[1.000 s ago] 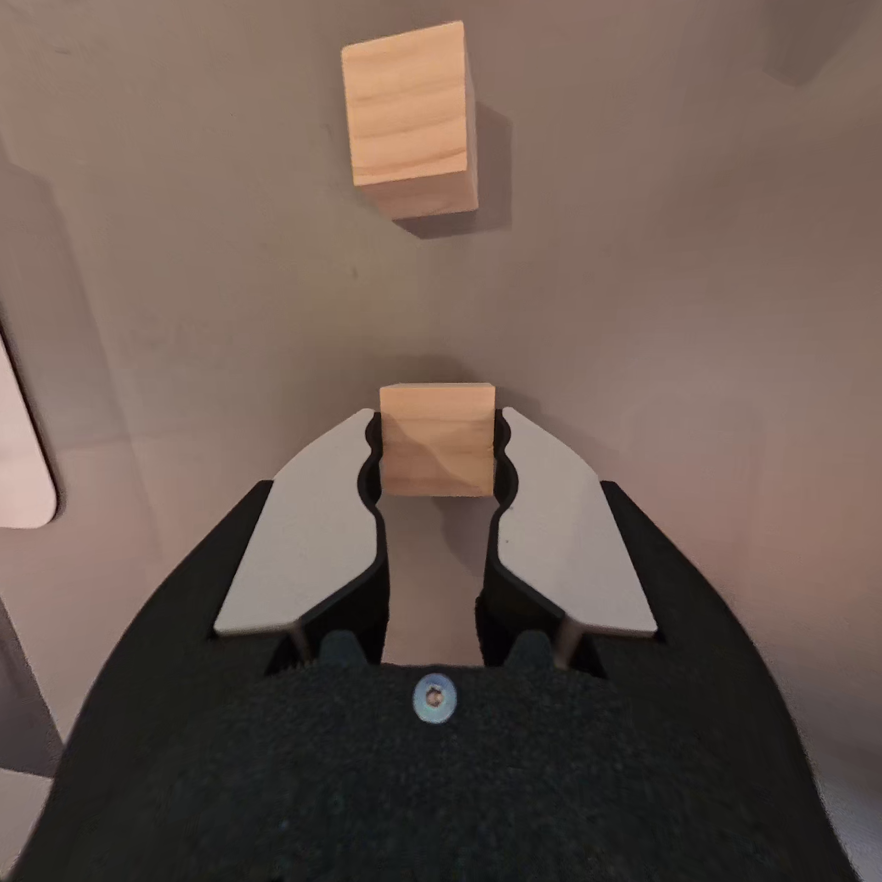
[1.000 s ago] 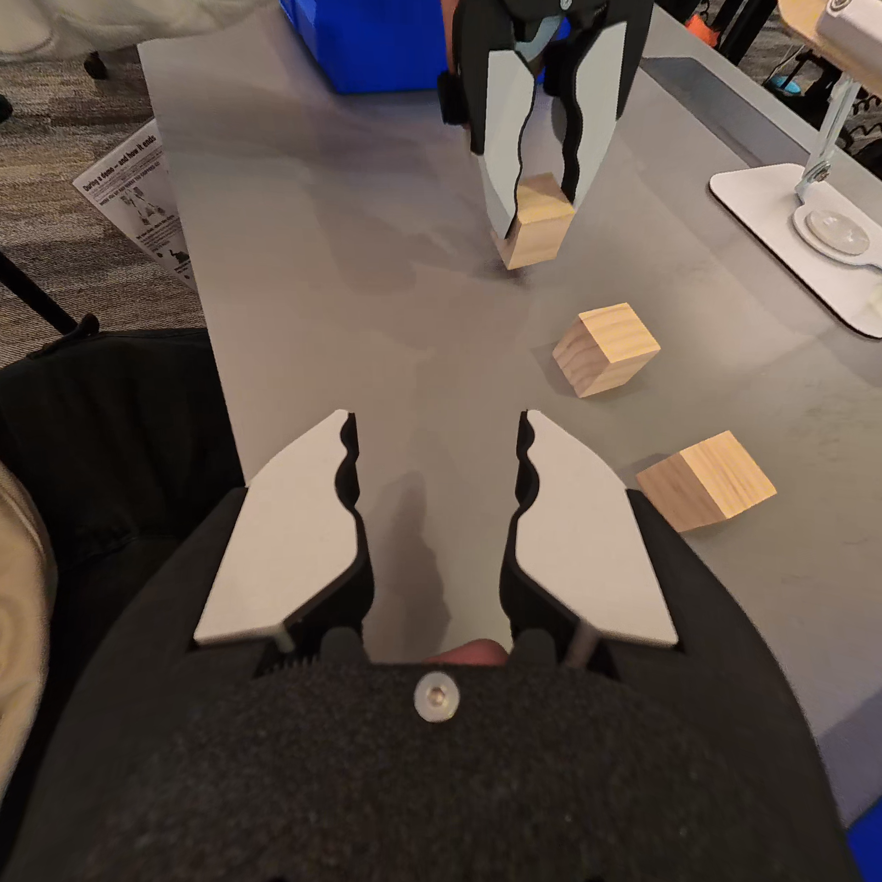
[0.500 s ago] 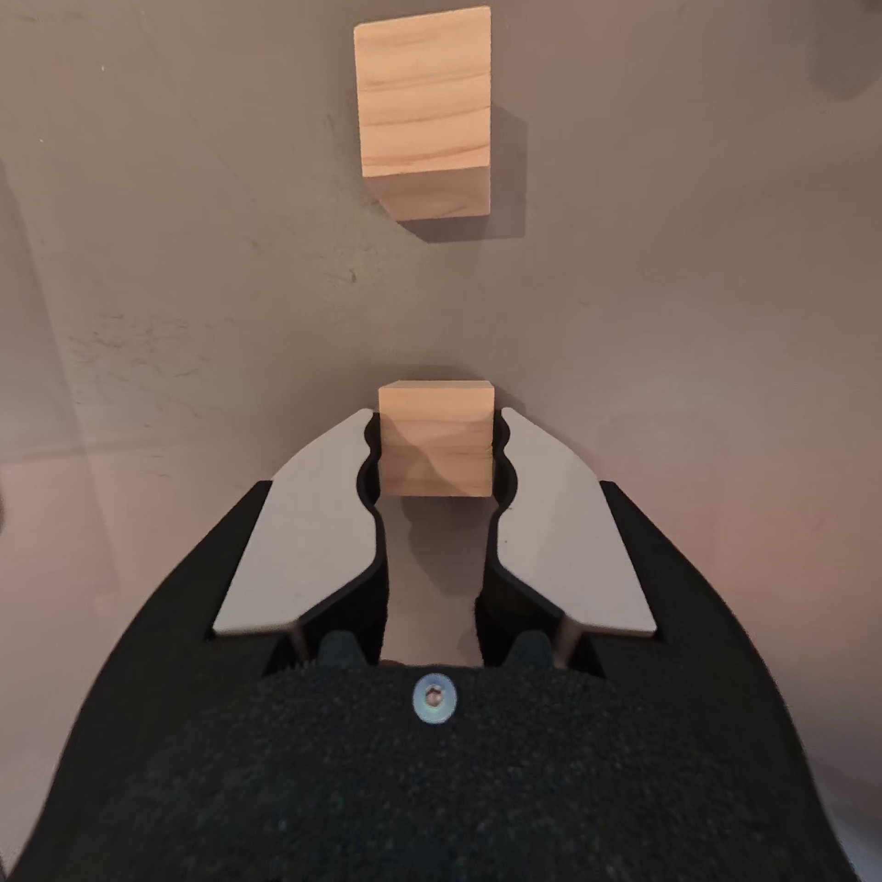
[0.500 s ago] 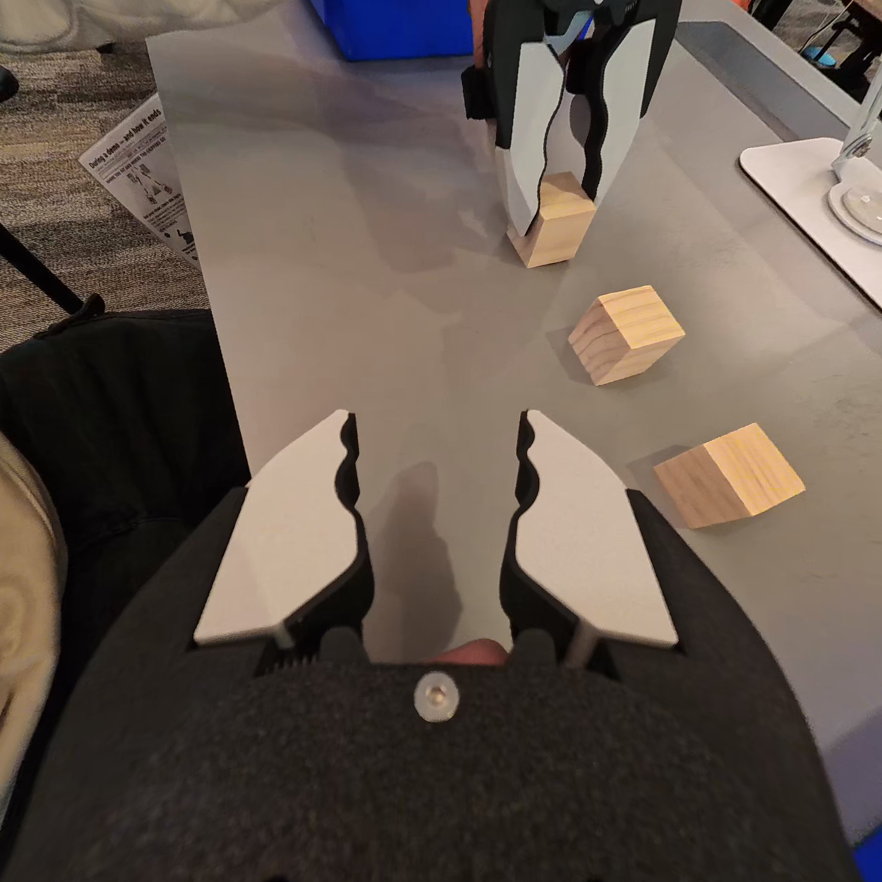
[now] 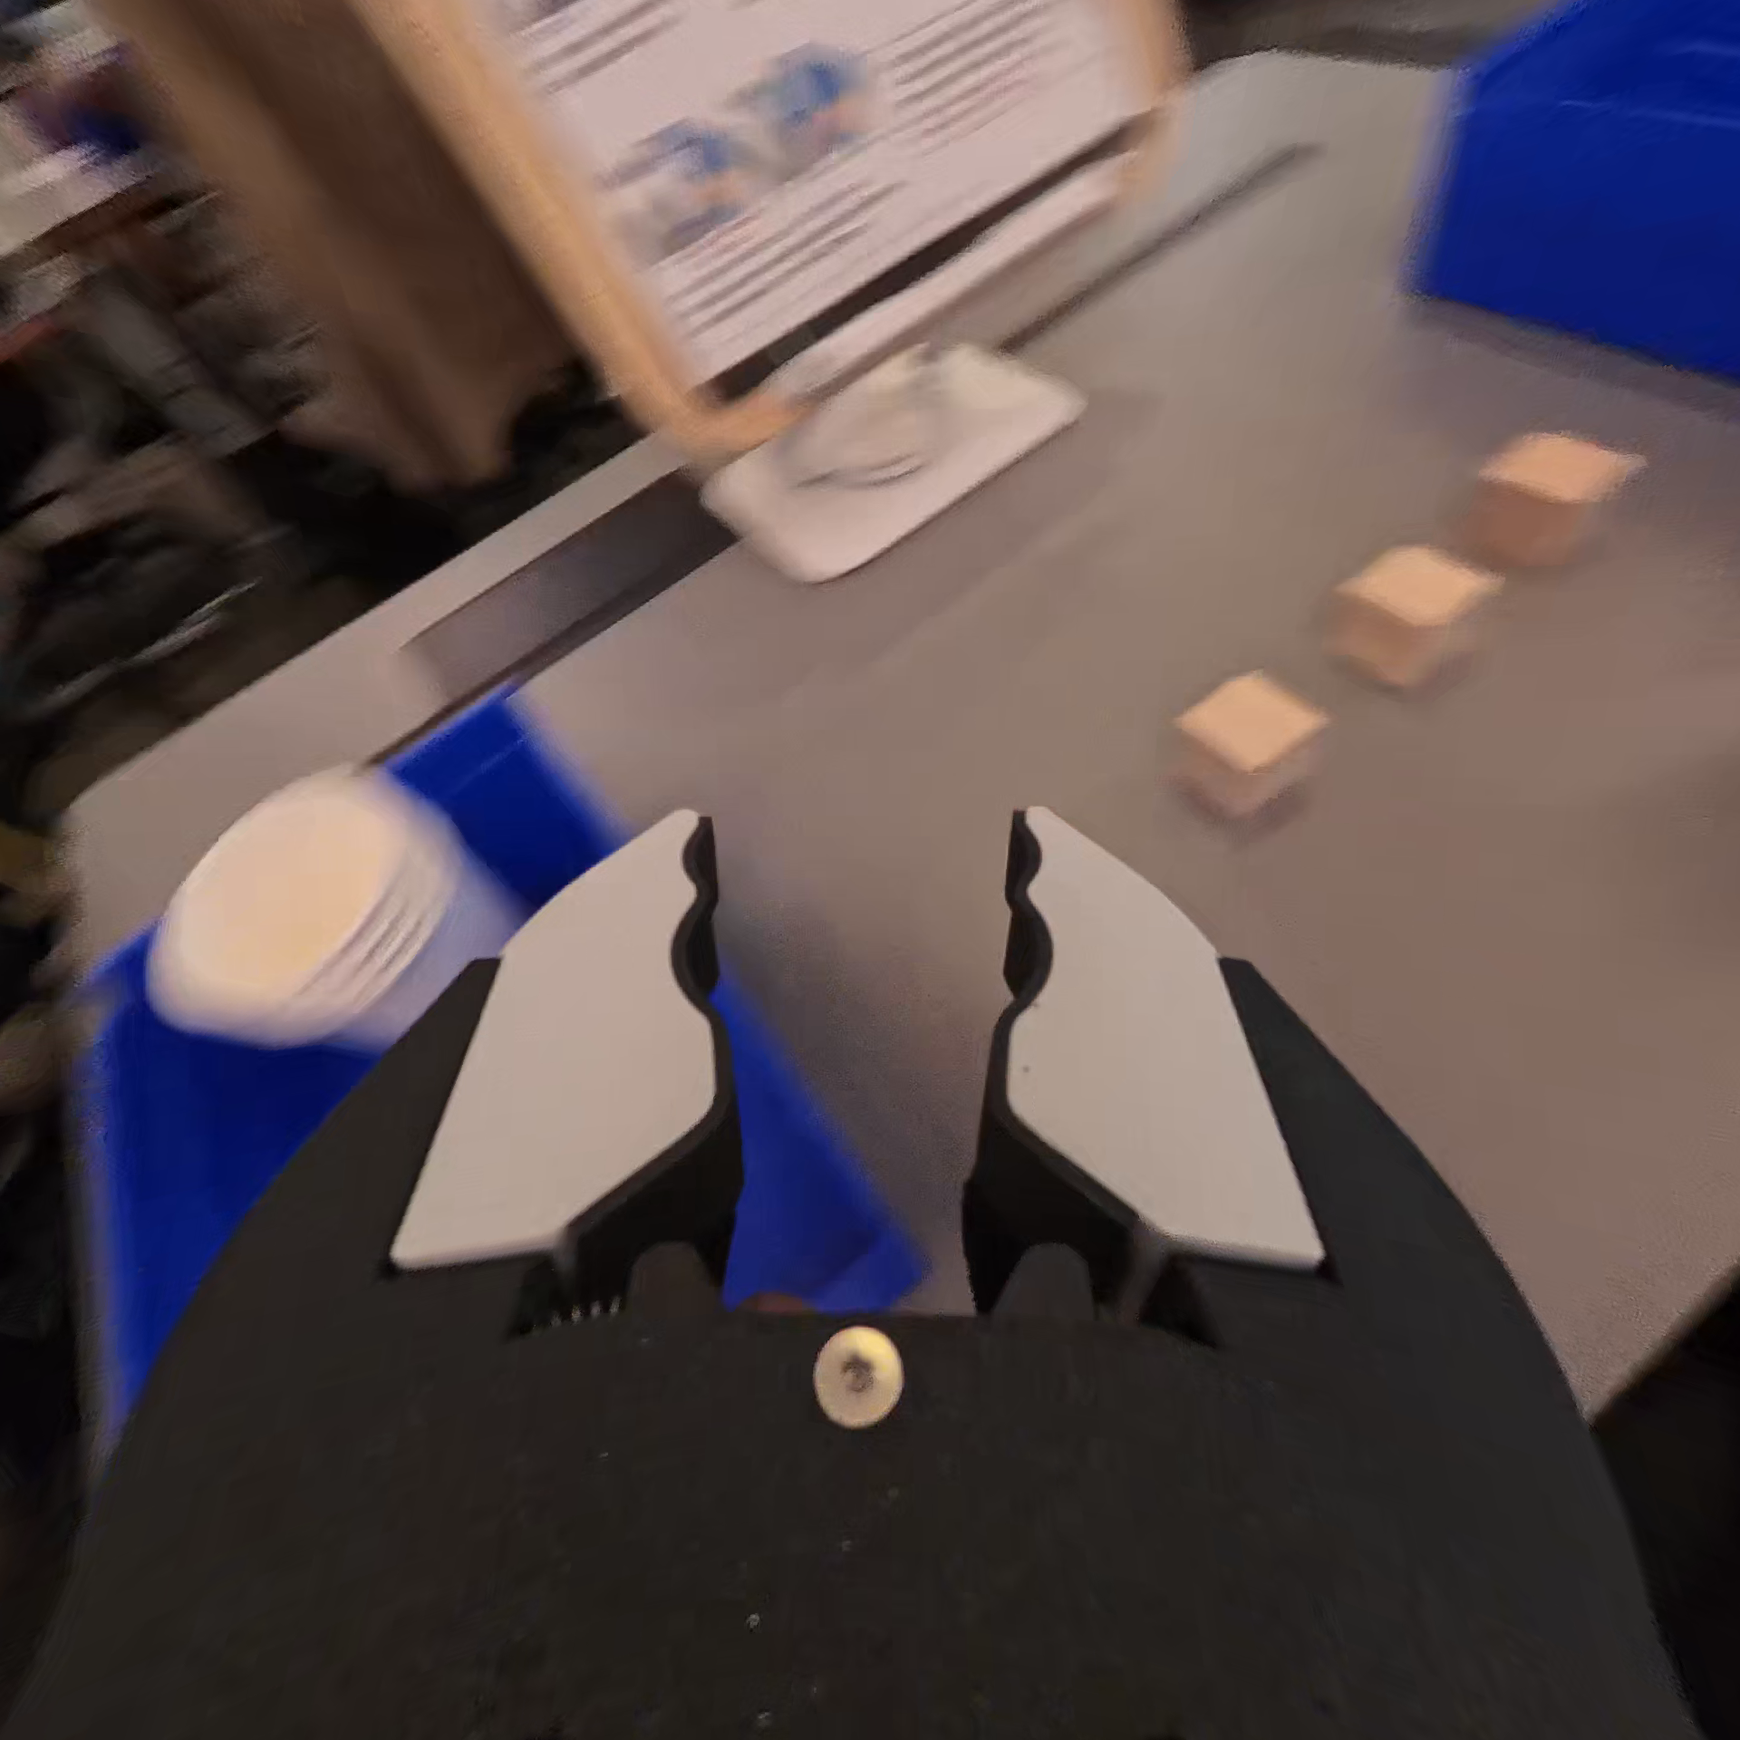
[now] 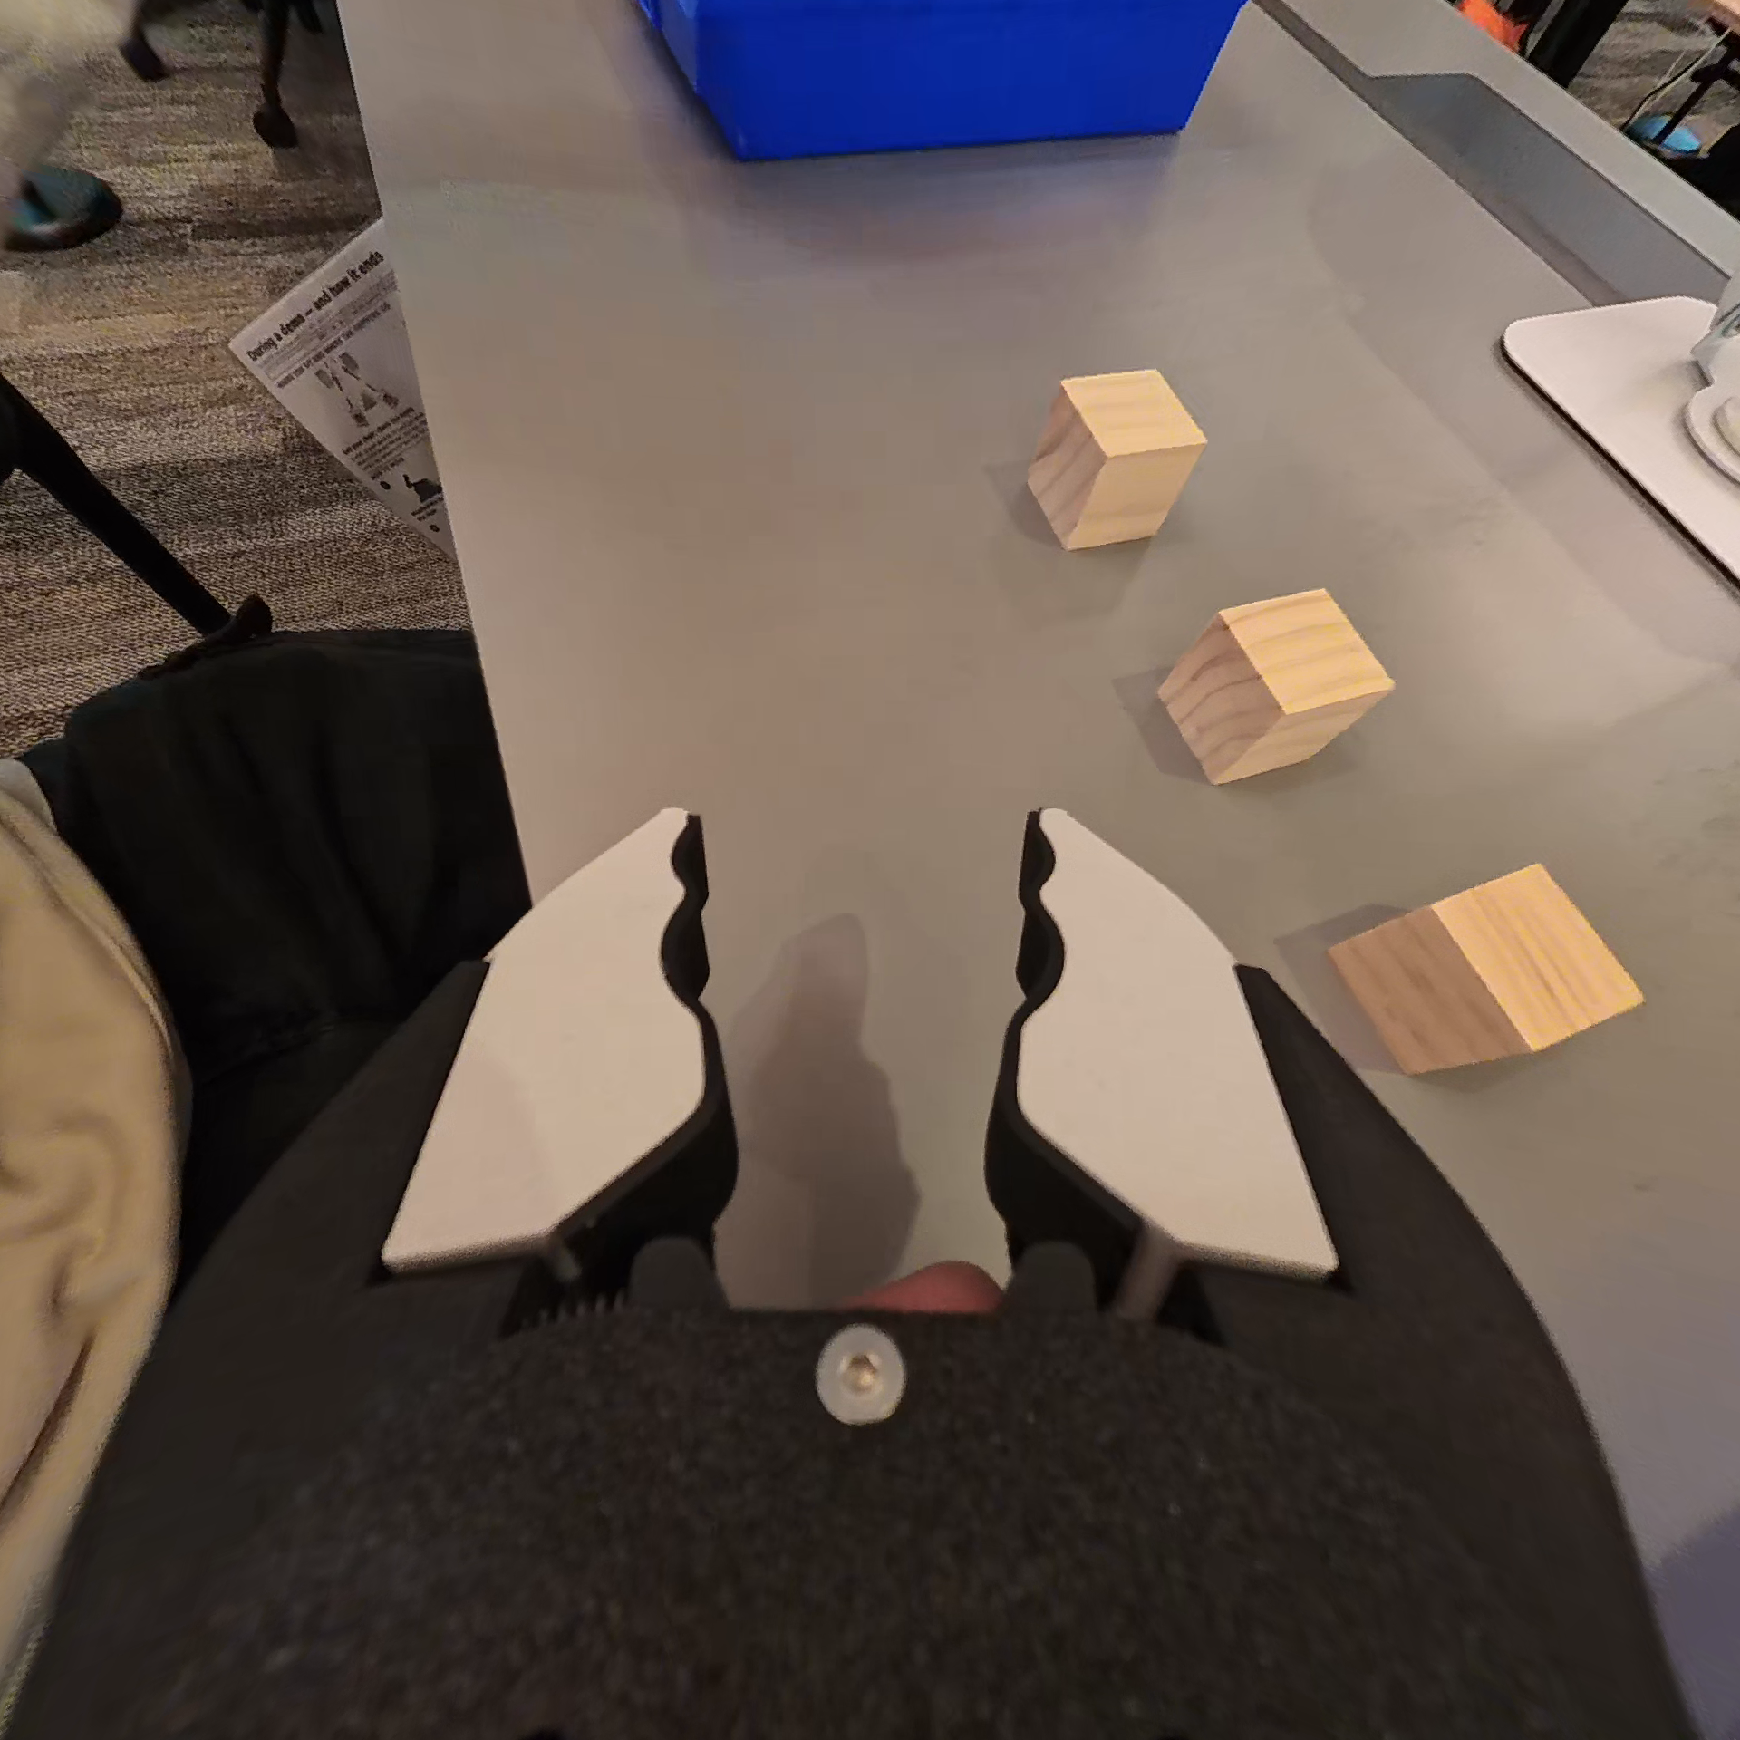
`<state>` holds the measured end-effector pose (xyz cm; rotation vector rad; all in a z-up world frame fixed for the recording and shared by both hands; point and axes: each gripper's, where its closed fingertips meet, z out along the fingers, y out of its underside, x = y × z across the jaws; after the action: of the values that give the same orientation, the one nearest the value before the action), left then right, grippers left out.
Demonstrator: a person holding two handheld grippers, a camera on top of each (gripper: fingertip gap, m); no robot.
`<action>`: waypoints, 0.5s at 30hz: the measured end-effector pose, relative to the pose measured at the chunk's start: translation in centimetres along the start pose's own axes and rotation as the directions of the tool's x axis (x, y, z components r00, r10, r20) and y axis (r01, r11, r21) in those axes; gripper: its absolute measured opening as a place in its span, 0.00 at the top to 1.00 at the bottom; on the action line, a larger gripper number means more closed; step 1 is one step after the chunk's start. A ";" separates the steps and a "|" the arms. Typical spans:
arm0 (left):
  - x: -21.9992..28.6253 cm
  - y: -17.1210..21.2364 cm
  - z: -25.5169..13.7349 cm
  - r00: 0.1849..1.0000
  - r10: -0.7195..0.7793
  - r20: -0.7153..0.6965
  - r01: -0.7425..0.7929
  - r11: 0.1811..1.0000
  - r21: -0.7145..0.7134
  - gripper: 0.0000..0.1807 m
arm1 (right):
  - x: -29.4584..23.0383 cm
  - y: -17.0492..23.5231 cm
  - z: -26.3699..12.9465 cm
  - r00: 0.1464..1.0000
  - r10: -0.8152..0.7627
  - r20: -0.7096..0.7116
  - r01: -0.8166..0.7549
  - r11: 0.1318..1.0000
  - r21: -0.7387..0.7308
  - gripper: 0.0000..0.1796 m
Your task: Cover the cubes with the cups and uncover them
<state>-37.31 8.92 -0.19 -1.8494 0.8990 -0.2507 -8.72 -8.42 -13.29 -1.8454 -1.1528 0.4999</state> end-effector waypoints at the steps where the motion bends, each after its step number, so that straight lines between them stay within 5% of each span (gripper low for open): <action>1: -2.4 2.3 -1.6 0.991 -0.053 0.121 0.058 0.998 -0.037 0.68 | -0.1 0.1 0.1 1.000 -0.002 0.005 0.002 1.000 -0.004 0.64; 6: -7.5 13.2 -4.6 0.912 -0.160 0.379 0.263 0.935 -0.238 0.68 | -0.9 0.3 1.0 0.999 -0.022 0.031 0.023 1.000 -0.020 0.64; 15: -15.8 18.5 1.5 0.929 -0.140 0.343 0.314 0.788 -0.529 0.66 | -1.3 0.0 1.5 0.998 -0.048 0.044 0.050 0.998 -0.033 0.64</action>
<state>-56.17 16.99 -13.32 -2.4916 0.5706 0.1717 -10.41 -8.90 -14.22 -1.8384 -1.2394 0.4972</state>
